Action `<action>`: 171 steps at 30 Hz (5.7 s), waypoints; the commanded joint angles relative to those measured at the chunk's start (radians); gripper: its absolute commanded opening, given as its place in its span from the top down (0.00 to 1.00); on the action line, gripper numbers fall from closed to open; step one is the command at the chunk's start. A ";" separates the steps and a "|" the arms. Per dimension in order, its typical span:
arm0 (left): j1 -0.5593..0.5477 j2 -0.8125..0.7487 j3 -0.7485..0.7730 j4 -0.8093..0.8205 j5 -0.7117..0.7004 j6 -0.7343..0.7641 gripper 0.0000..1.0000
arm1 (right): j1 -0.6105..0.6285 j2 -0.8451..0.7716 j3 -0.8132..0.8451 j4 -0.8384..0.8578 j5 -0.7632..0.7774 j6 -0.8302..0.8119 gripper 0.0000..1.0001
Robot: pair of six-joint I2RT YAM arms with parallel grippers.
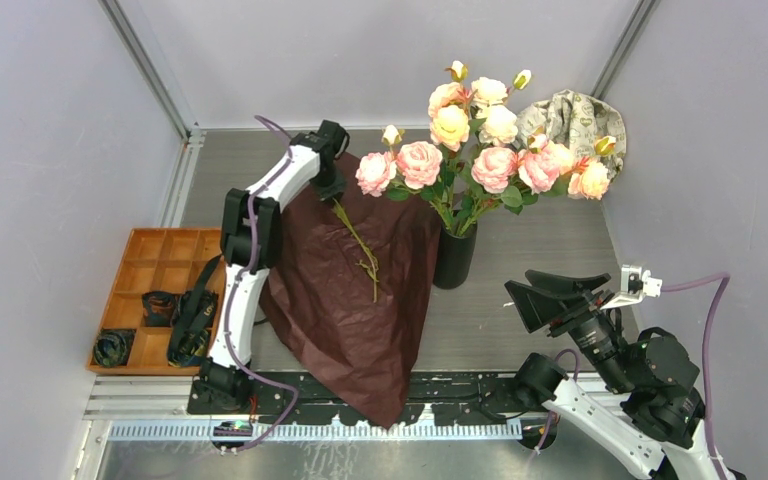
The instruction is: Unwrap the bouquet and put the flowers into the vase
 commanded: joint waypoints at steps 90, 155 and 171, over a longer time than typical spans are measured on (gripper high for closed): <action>-0.647 -0.818 -0.307 1.348 0.129 0.661 1.00 | -0.013 -0.006 0.176 -0.158 0.179 -0.067 0.21; -0.741 -0.820 -0.944 1.352 -0.113 0.487 0.94 | -0.012 -0.006 0.070 -0.118 0.149 -0.008 0.19; -0.745 -0.941 -1.003 1.202 -0.182 0.478 0.57 | -0.012 -0.006 0.085 -0.150 0.172 0.011 0.13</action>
